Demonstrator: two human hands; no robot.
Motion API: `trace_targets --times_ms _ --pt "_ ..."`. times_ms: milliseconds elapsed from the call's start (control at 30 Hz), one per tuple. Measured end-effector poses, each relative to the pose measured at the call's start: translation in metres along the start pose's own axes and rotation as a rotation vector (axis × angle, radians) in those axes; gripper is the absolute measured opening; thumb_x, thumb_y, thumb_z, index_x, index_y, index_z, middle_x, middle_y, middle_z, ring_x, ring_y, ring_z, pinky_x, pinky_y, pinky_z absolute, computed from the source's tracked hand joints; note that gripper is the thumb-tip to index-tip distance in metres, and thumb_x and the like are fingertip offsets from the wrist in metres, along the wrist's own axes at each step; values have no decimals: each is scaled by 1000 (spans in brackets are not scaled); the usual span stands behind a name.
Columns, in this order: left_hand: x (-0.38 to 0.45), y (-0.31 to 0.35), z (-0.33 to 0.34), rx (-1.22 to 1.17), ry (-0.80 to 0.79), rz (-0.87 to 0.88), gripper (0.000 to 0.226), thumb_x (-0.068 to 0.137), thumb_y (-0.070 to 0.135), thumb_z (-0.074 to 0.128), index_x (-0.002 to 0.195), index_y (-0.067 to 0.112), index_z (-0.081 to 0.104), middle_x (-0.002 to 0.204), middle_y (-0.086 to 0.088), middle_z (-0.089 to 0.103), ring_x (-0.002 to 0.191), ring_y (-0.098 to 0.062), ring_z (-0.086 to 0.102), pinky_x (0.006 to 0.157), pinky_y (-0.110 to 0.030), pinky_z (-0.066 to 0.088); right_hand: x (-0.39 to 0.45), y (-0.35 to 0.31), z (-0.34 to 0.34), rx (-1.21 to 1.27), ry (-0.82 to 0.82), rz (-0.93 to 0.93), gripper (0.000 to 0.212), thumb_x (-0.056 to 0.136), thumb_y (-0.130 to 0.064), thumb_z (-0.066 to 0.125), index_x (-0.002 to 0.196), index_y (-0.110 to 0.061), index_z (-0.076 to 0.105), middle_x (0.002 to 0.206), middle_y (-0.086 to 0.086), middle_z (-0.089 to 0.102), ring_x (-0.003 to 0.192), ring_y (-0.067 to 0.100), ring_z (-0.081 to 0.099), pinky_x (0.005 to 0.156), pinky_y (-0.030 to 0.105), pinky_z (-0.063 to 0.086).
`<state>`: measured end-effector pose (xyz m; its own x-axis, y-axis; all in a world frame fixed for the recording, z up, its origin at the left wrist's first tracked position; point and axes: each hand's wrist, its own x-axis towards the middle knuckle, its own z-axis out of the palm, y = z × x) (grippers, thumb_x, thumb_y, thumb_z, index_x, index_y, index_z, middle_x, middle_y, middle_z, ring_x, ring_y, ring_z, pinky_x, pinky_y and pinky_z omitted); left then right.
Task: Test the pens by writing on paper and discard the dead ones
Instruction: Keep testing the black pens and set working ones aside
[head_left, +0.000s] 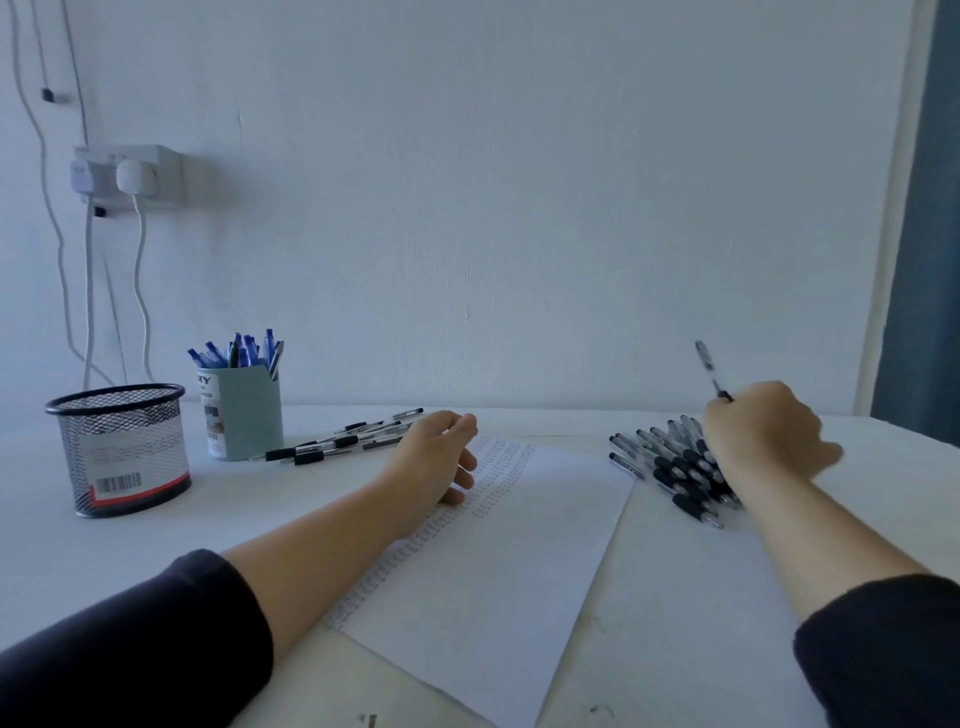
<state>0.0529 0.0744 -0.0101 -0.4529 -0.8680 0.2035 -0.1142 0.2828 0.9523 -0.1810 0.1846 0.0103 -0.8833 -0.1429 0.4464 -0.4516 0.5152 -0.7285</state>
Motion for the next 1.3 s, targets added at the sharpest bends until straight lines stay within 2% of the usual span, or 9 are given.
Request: trace_targets --times_ms 167,267,467,700,767,900,1000,1133,1300 --pt "0 0 -1 -2 -7 -8 26 101 29 41 90 12 57 75 -8 54 58 -17 52 49 -24 41 0 16 0 -150 -66 147 25 89 -22 56 70 -8 47 82 16 49 109 36 45 99 44 25" --pt "1 0 0 -3 -4 -11 26 101 29 41 89 13 57 73 -7 55 57 -17 52 49 -24 41 0 17 3 -193 -98 160 15 88 -21 54 80 -8 55 86 15 50 110 35 44 103 45 23" --pt "1 -1 0 1 1 -20 27 102 29 40 88 12 58 71 -7 55 55 -17 52 48 -23 42 -6 14 1 -281 -133 117 24 93 -32 45 89 -9 50 118 16 50 119 35 37 105 48 21" --pt "2 1 -2 -7 35 -19 30 102 29 40 90 10 60 70 -8 57 56 -18 53 48 -25 44 -29 -22 4 -289 -13 -342 27 91 -25 46 110 -11 59 120 13 47 117 32 35 98 42 28" --pt "3 1 -5 -16 56 -5 30 102 27 41 89 8 60 70 -8 57 56 -18 53 48 -26 44 -43 -37 8 -134 -141 -554 32 93 -28 47 120 -15 58 125 7 51 120 29 39 97 38 30" --pt "11 3 -16 -11 180 43 23 99 18 46 86 7 62 70 -7 58 57 -17 53 53 -27 45 -80 -58 15 166 -656 -799 35 90 -33 57 122 -21 60 127 -1 55 123 19 46 106 38 33" --pt "23 3 -42 91 400 153 18 94 4 46 91 7 64 72 -5 59 61 -18 53 58 -32 47 -96 -59 21 13 -937 -794 41 83 -39 60 124 -31 58 140 -4 44 132 22 35 109 39 30" --pt "32 -8 -86 326 698 216 32 88 -3 36 99 11 63 80 -5 60 58 -18 50 51 -25 42 -100 -57 28 -107 -1099 -681 50 68 -45 63 117 -40 59 136 -5 46 126 24 39 107 40 35" --pt "45 -33 -102 716 435 65 38 91 -3 37 115 10 63 111 -8 61 90 -22 54 71 -31 45 -100 -56 23 -73 -1211 -635 71 58 -38 63 128 -35 54 135 -6 44 124 15 43 105 32 35"
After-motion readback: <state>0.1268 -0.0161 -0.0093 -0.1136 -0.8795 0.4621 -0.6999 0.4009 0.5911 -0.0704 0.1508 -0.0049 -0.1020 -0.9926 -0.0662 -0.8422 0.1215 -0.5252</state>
